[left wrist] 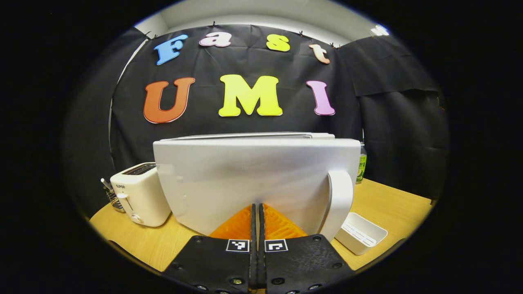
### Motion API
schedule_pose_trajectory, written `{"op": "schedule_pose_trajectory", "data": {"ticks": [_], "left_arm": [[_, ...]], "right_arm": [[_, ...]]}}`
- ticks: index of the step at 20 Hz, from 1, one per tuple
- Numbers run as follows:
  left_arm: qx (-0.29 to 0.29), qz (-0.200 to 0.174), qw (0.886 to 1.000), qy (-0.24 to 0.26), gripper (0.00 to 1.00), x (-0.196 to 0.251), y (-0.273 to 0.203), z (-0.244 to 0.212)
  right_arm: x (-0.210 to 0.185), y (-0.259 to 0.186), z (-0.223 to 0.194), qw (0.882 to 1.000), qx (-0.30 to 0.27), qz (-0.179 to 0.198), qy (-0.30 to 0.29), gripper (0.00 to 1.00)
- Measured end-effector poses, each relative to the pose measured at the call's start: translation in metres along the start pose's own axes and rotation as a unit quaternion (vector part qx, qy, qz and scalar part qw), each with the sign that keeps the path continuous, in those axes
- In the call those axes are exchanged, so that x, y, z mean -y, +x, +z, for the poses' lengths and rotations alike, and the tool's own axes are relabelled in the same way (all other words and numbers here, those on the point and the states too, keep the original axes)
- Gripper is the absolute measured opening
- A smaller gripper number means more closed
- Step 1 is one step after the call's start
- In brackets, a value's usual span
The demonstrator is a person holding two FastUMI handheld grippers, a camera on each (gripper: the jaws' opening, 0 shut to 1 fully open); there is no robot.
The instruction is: Open the microwave oven with the left hand, put the food in, and close the microwave oven.
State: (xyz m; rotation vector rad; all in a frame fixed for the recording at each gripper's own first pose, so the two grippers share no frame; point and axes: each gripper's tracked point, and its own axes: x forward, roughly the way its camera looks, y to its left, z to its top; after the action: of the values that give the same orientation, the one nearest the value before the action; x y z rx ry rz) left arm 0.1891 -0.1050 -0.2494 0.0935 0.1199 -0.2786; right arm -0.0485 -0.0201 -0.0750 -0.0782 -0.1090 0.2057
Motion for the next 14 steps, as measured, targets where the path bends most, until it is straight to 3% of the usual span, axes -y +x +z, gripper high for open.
{"op": "schedule_pose_trajectory", "data": {"ticks": [9, 10, 11, 12, 13, 14], "left_arm": [[0.016, -0.005, 0.999, -0.044, 0.0, 0.029, 0.062, 0.016], [0.013, -0.005, 0.999, -0.041, 0.0, 0.032, 0.07, 0.015], [0.006, -0.011, 0.999, -0.041, 0.0, 0.04, 0.077, 0.012], [0.0, -0.019, 0.999, -0.043, 0.0, 0.048, 0.085, 0.009], [-0.006, -0.025, 0.999, -0.044, 0.0, 0.055, 0.091, 0.007], [-0.005, -0.021, 0.999, -0.042, 0.0, 0.058, 0.095, 0.007]], "right_arm": [[0.034, 0.015, -0.021, 1.0, -0.015, -0.022, -0.017, 1.0], [0.038, 0.017, -0.025, 0.999, -0.019, -0.025, -0.015, 0.91], [0.04, 0.018, -0.027, 0.999, -0.022, -0.026, -0.012, 1.0], [0.042, 0.02, -0.03, 0.999, -0.025, -0.026, -0.01, 0.92], [0.045, 0.022, -0.033, 0.999, -0.028, -0.027, -0.009, 1.0], [0.047, 0.023, -0.034, 0.999, -0.03, -0.029, -0.009, 1.0]]}}
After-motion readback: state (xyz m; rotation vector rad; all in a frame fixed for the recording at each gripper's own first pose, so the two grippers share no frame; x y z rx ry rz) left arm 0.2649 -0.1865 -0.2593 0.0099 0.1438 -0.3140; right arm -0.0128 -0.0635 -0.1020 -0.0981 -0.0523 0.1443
